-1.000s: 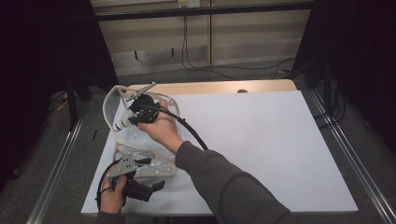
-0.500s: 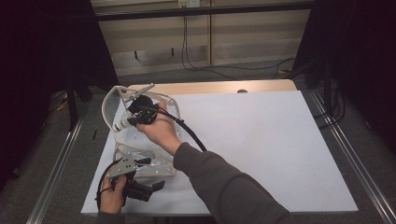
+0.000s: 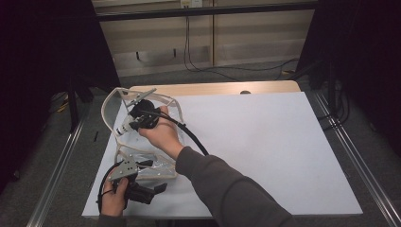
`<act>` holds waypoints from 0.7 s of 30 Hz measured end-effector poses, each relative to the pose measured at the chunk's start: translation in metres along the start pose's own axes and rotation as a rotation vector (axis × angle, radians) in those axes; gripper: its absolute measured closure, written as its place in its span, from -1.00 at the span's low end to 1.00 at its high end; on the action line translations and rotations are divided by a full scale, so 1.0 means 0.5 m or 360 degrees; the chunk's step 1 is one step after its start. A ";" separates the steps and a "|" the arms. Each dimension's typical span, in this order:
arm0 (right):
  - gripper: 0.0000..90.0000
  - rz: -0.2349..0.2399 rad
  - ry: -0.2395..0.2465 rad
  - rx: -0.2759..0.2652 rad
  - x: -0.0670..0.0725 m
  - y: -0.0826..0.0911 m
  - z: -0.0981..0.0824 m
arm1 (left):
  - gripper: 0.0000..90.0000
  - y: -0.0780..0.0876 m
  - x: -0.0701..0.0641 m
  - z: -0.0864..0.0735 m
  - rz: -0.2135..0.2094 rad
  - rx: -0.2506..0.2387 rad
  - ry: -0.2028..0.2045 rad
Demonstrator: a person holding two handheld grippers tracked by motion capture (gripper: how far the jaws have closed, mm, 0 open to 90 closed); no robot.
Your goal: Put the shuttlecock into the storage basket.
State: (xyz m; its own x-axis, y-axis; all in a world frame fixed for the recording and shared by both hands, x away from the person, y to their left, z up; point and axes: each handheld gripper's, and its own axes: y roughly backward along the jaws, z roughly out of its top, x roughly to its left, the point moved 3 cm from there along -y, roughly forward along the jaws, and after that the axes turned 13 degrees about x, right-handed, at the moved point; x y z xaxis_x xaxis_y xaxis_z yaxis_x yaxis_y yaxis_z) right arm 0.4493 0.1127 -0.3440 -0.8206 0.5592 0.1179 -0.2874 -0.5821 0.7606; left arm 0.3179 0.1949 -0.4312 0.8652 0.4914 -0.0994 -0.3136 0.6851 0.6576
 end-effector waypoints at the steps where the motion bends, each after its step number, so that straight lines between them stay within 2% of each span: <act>1: 0.93 -0.0002 -0.0003 0.0006 -0.001 -0.002 -0.002 | -0.93 0.000 0.000 0.000 0.0002 -0.0001 0.0001; 20: 0.93 0.0010 0.0028 0.0010 0.004 -0.015 -0.007 | -0.94 0.000 0.001 0.000 0.0007 0.0003 -0.0004; 21: 0.93 0.0007 0.0025 0.0008 0.004 -0.016 -0.007 | -0.94 -0.001 -0.001 0.000 0.0004 -0.0008 0.0011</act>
State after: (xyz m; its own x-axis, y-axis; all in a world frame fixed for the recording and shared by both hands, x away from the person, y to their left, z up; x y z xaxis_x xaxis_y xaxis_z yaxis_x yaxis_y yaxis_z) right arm 0.4481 0.1165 -0.3520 -0.8296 0.5473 0.1109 -0.2815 -0.5814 0.7634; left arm 0.3178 0.1944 -0.4313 0.8618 0.4967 -0.1028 -0.3177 0.6866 0.6539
